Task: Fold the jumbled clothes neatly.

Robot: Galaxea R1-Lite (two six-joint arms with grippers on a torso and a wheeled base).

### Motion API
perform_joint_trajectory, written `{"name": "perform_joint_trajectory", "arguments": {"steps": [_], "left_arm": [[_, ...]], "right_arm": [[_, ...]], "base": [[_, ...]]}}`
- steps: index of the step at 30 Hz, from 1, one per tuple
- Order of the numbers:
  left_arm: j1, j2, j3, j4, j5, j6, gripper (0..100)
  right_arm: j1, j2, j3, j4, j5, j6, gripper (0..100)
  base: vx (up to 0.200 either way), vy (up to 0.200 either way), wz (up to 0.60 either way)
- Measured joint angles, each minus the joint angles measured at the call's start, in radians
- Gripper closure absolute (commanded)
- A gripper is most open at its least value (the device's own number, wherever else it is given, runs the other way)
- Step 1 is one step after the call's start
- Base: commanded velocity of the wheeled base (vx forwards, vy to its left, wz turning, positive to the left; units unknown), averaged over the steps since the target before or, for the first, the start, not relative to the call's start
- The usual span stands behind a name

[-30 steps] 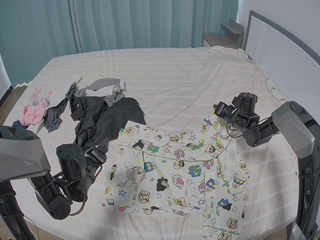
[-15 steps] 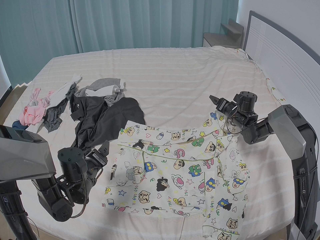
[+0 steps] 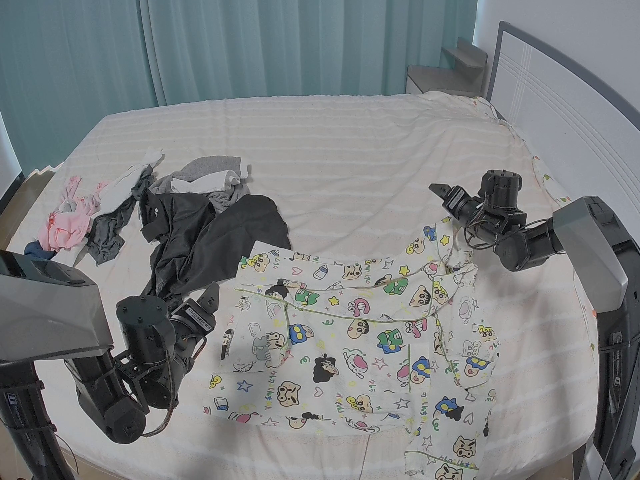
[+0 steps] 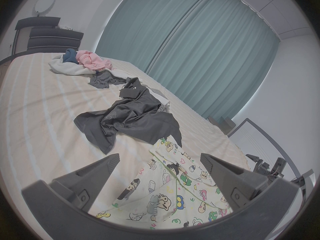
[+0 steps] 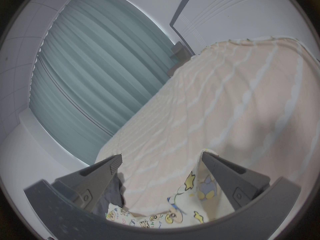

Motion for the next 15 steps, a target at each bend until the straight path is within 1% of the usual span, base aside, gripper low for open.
{"name": "perform_joint_trajectory", "arguments": {"steps": [3,7,8,12,15], "left_arm": [[0.000,0.000,0.000,0.000,0.000,0.000,0],[0.000,0.001,0.000,0.000,0.000,-0.001,0],[0.000,0.002,0.000,0.000,0.000,-0.001,0],[0.000,0.004,0.000,0.000,0.000,-0.001,0],[0.000,0.004,0.000,0.000,0.000,-0.002,0]], "right_arm": [[-0.009,-0.019,0.001,0.007,0.000,0.002,0],[-0.024,-0.050,0.073,0.010,0.016,-0.019,0],[-0.027,-0.057,0.097,0.011,0.024,-0.036,0],[-0.046,-0.087,0.207,-0.013,0.059,-0.145,0],[-0.055,-0.104,0.246,-0.027,0.074,-0.166,0]], "base": [[0.000,0.000,0.00],[0.000,0.000,0.00],[0.000,0.000,0.00],[0.000,0.000,0.00],[0.000,0.000,0.00]]}}
